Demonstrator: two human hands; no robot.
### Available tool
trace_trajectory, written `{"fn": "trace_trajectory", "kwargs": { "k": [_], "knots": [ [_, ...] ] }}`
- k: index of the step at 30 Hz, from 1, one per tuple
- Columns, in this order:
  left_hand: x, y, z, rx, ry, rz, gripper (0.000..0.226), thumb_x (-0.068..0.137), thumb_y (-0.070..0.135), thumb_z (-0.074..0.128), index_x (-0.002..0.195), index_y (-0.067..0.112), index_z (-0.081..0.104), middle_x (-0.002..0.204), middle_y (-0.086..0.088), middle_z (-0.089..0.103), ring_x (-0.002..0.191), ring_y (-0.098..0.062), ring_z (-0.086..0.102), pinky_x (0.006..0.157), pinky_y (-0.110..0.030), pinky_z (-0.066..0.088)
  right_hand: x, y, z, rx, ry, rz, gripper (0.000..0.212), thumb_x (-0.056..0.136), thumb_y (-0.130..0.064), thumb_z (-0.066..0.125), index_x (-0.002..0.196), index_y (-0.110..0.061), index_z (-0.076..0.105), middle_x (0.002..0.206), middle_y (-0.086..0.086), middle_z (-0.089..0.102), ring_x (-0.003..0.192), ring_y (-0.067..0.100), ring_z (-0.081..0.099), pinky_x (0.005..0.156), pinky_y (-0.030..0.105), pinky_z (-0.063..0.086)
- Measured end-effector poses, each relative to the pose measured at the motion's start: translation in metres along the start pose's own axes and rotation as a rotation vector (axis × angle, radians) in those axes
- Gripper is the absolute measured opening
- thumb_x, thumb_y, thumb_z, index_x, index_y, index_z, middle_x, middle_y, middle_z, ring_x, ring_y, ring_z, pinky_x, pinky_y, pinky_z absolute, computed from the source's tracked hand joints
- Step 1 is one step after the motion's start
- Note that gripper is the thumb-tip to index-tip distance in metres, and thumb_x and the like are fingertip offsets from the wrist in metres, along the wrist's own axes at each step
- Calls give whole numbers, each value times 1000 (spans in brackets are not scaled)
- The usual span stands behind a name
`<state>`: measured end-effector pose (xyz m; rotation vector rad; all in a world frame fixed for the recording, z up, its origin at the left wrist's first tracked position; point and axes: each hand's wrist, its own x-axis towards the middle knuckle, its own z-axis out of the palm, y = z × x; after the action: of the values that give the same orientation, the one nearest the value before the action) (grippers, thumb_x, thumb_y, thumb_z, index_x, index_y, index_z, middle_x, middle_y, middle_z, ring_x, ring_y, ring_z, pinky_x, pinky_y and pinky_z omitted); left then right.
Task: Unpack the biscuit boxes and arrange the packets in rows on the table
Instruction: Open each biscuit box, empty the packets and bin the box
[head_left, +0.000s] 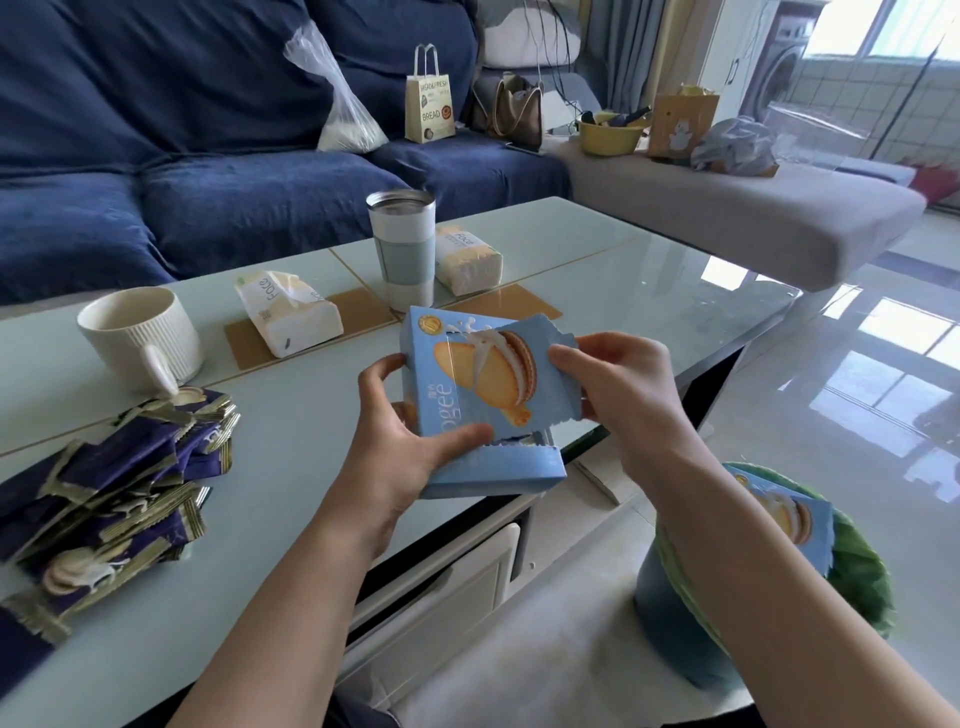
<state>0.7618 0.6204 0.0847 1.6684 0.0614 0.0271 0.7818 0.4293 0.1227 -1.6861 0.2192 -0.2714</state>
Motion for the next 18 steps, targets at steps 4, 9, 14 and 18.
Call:
{"fn": "trace_trajectory", "kwargs": {
  "k": [4,9,14,18],
  "knots": [
    [2,0,0,47,-11,-21,99,56,31,92,127,48,27,93,7,65,80,-4,65,62,-24,46,0,-15,7,138,-52,-51,6,80,-11,74,75,-12,72,61,-4,69,58,11,67,53,25,55],
    [4,-2,9,123,-12,32,103,53,22,94,128,36,24,89,12,62,69,17,58,53,-2,42,-3,-27,17,173,-69,-162,5,79,-10,76,76,-9,72,64,0,71,59,13,69,54,25,55],
    [2,-7,18,168,19,89,104,54,29,94,131,33,24,94,18,63,83,10,62,73,-11,46,-10,-32,35,1,-91,-277,11,75,-20,78,80,-11,73,73,4,73,67,22,73,67,43,61],
    [1,-9,14,143,48,116,89,69,29,86,135,36,27,99,20,62,82,11,61,77,-17,50,-13,-38,34,199,-201,-210,19,90,-14,65,87,4,70,72,12,71,62,22,71,61,34,59]
  ]
}}
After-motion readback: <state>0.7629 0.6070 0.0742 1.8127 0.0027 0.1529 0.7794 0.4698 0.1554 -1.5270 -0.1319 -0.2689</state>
